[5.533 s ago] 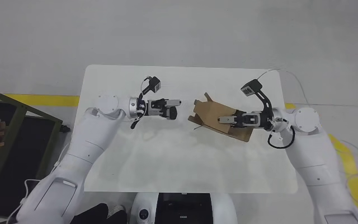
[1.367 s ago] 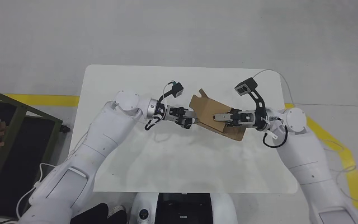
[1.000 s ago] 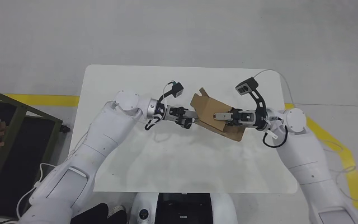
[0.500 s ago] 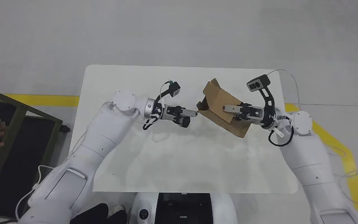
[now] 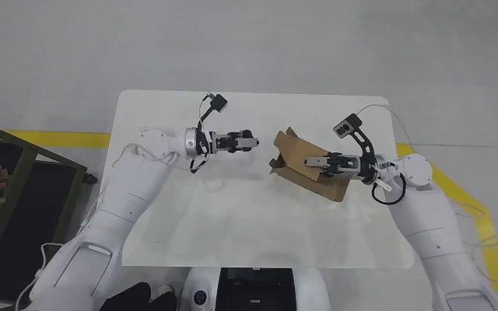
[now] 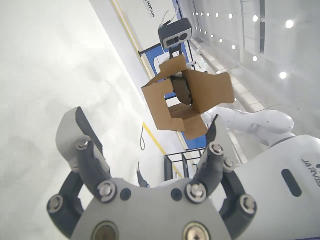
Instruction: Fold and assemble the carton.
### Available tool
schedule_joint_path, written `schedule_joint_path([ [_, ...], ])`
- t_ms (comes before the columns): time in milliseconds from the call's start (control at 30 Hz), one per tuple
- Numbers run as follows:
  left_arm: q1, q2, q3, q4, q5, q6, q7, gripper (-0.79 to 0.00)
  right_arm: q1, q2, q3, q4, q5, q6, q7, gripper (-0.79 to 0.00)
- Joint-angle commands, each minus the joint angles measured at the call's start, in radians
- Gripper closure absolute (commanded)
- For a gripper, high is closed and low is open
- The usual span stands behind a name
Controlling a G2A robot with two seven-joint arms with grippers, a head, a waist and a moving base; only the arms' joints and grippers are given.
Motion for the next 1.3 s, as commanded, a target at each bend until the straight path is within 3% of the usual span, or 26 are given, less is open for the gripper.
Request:
schedule_joint_path([
  [0,0.021,0.007,-0.017,-0.016,0.027,-0.059,0.001,-0.785,0.000,0.001,-0.002,0.007,-0.006,0.006,0.010,0.000],
  [133,0.049,0.021,-0.036,-0.029,0.100,-0.143,0.023,-0.785,0.003,0.002,-0.002,0.025,-0.010,0.018,0.014,0.000],
  [567,0.051,0.021,-0.036,-0.031,0.102,-0.139,0.031,-0.785,0.003,0.002,0.000,0.029,0.000,0.020,0.010,0.000],
  [633,0.041,0.023,-0.033,-0.059,0.212,-0.125,0.061,-0.785,0.003,0.002,0.000,0.029,0.000,0.020,0.010,0.000],
  [767,0.027,0.017,-0.023,-0.052,0.372,-0.200,0.212,-0.785,0.003,0.002,0.000,0.029,0.000,0.020,0.010,0.000],
  [900,0.008,0.003,-0.053,0.051,0.579,-0.430,0.501,-0.785,0.003,0.002,0.000,0.029,0.000,0.020,0.010,0.000],
  [1067,0.008,-0.013,0.000,0.054,0.825,-0.430,0.776,-0.785,0.003,0.002,0.000,0.029,0.000,0.020,0.010,0.000],
  [1267,0.006,0.011,0.080,0.009,1.153,-0.430,1.156,-0.785,0.003,0.002,0.000,0.029,0.000,0.020,0.010,0.000],
])
